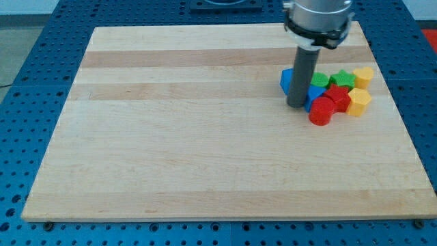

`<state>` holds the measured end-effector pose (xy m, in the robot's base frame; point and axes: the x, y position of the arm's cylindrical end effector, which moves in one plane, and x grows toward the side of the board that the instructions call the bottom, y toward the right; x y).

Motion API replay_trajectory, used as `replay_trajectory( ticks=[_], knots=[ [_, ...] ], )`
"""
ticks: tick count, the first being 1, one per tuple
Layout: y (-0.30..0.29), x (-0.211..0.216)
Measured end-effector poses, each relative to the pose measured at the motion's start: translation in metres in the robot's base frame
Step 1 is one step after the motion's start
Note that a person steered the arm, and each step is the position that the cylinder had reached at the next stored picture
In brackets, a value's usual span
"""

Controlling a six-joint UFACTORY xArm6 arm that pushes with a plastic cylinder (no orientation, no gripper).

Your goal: Push the blue cube into the group of blocks

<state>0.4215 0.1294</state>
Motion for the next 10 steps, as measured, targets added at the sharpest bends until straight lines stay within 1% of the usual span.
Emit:
replay_trajectory(
  ticks=[1, 2, 3, 5, 8, 9, 10],
  knots=[
    [-0.009, -0.004],
    [-0.051, -0.015],
    [-0.054, -0.039],
    [-0.038, -0.055],
    [-0.014, -0.063],
    [-0.013, -0.111],
    [0.041, -0.163]
  ],
)
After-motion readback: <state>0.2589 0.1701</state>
